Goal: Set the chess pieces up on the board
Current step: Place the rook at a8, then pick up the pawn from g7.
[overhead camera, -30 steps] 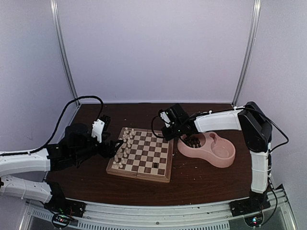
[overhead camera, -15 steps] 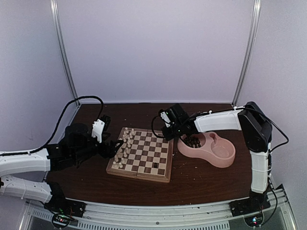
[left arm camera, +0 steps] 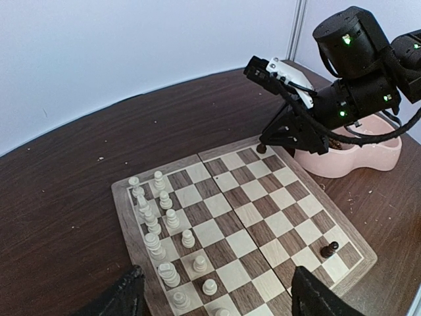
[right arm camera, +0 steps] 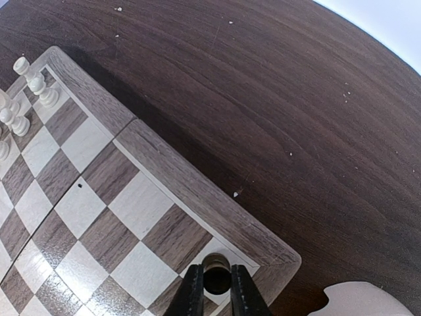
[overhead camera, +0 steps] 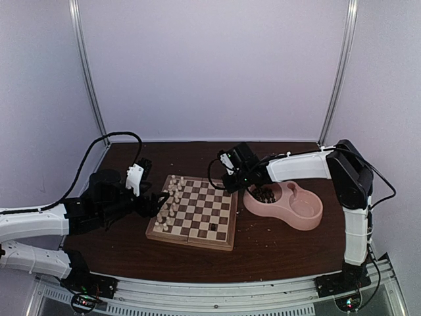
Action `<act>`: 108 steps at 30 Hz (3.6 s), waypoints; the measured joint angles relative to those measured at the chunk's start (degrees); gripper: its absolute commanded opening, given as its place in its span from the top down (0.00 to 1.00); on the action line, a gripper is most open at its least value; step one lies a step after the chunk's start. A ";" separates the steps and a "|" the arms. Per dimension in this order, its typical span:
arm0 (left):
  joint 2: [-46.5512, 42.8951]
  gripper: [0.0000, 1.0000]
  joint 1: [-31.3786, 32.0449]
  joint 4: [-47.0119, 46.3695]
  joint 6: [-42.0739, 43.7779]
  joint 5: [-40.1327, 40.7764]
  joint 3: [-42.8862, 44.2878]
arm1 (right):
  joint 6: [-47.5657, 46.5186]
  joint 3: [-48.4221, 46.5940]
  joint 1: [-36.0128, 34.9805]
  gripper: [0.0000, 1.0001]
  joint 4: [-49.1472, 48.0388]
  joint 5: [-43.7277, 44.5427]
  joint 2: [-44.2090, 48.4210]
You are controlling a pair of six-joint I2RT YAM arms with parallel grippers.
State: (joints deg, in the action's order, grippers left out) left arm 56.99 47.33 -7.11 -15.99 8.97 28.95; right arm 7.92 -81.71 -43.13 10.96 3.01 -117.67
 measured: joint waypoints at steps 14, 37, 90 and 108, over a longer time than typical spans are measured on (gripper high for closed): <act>-0.11 0.23 0.00 0.85 -0.02 0.00 0.48 | -0.02 1.84 0.00 0.62 0.13 -0.22 0.28; -1.07 0.23 0.00 1.25 0.00 0.02 0.48 | -10.03 6.69 -12.28 0.57 7.82 -8.68 12.35; -0.76 0.23 0.00 1.46 0.04 0.22 0.48 | -18.23 -4.31 -14.78 0.84 28.35 -18.21 4.04; -0.92 0.23 0.00 1.68 0.04 0.24 0.48 | -18.32 -4.31 -15.02 0.65 28.30 -16.85 4.04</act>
State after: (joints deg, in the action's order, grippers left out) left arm 56.07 47.33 -5.43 -15.94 9.21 29.43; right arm -10.39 -86.02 -58.15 39.27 -13.85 -113.62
